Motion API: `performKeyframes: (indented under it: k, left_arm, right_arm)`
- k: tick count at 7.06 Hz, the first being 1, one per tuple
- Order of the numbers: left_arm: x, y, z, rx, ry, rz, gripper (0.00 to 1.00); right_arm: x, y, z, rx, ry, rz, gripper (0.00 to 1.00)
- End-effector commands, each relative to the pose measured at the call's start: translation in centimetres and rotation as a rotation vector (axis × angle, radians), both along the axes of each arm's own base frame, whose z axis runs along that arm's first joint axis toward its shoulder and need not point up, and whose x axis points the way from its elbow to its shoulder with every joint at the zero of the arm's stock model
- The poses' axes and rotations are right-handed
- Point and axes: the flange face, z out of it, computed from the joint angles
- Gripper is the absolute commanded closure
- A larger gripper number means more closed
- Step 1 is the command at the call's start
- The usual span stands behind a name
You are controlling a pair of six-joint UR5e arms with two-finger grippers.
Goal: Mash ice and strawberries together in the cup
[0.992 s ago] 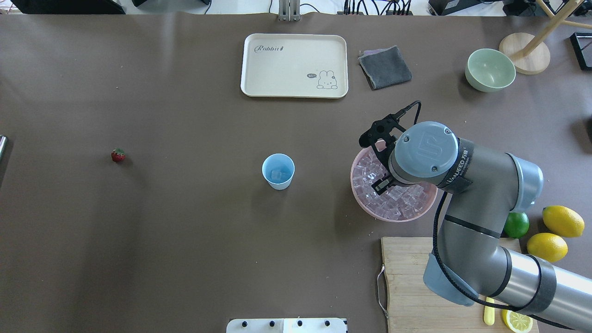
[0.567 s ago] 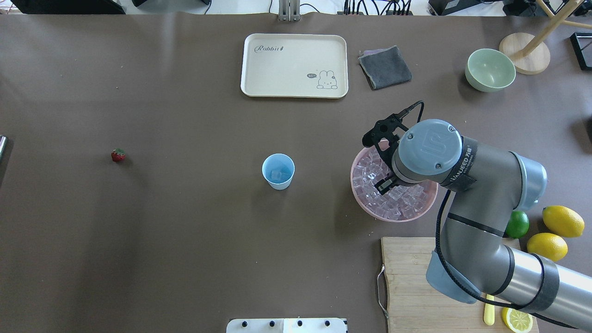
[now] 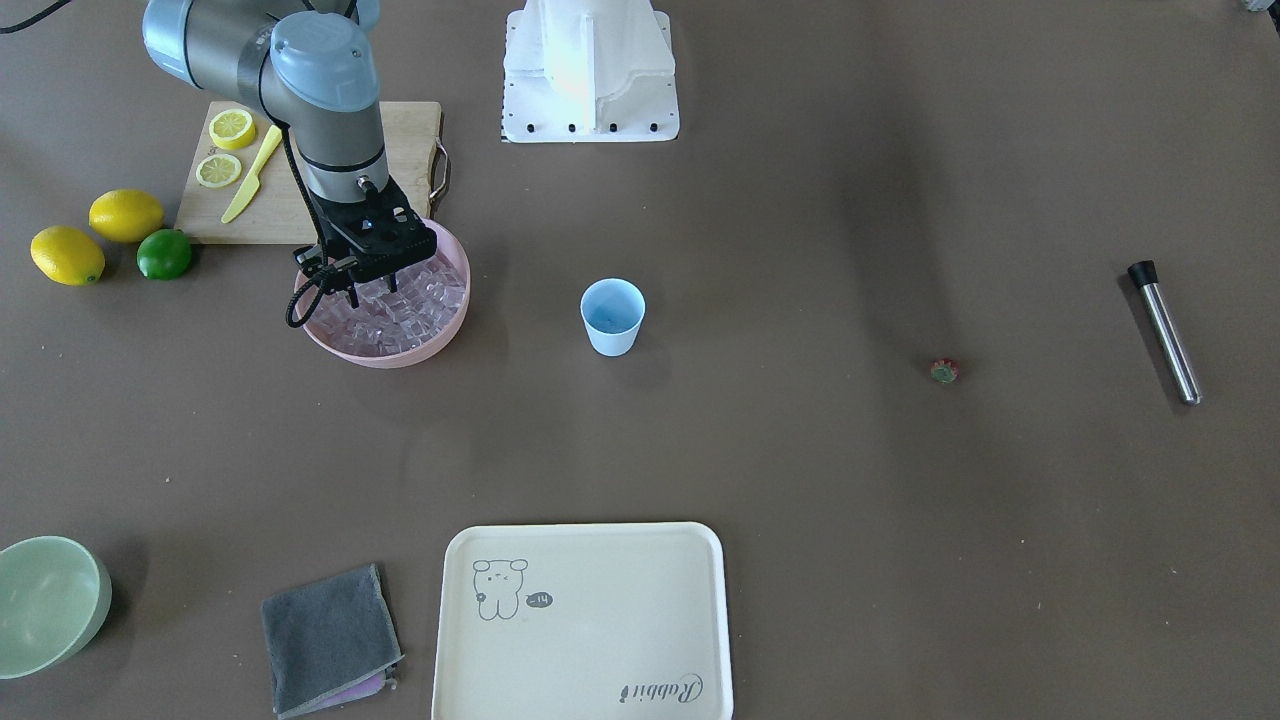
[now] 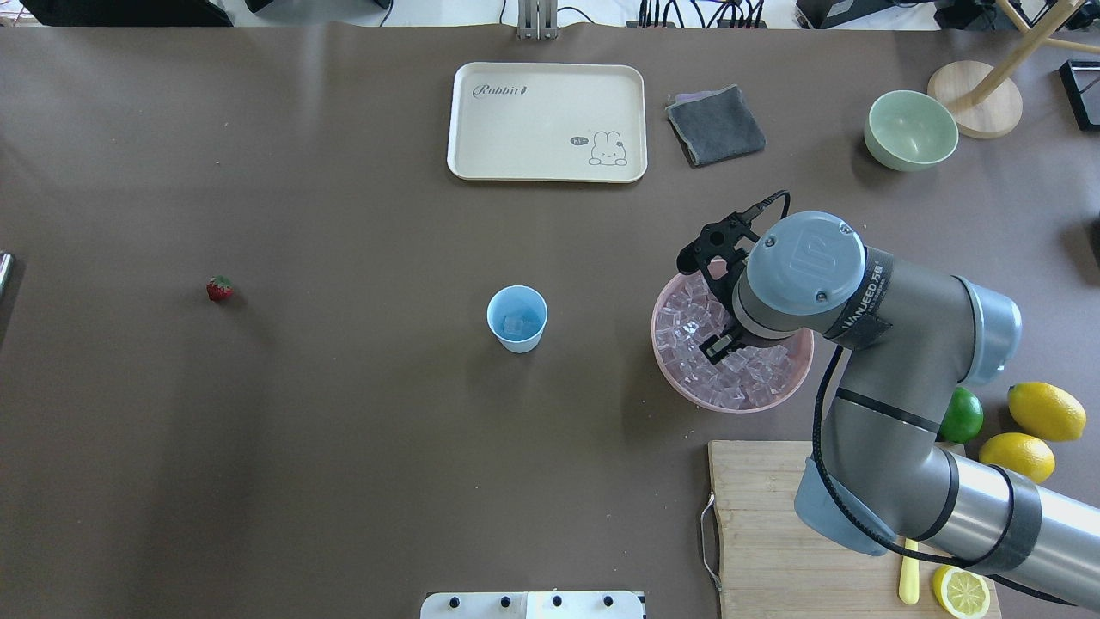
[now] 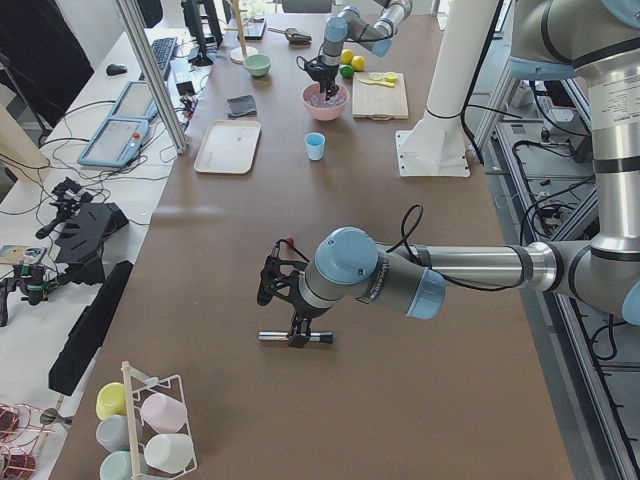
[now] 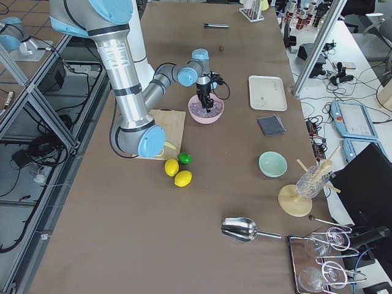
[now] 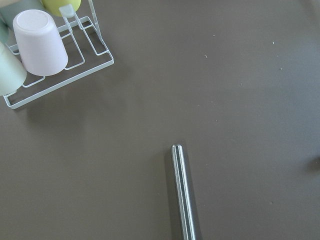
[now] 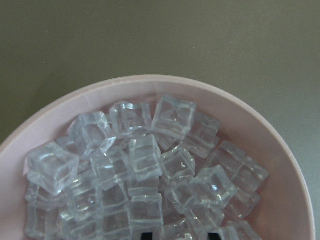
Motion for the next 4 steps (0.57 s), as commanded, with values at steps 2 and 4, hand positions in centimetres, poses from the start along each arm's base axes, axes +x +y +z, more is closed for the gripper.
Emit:
performKeyframes:
  k: [2, 4]
  left_arm:
    - [-0.12, 0.1, -0.05, 0.004, 0.0, -0.003, 0.01]
    - [-0.3, 0.19, -0.05, 0.011, -0.001, -0.008, 0.01]
  right_arm:
    - [-0.27, 0.07, 0.12, -0.004, 0.002, -0.005, 0.59]
    - [0.07, -0.13, 0.34, -0.007, 0.005, 0.001, 0.6]
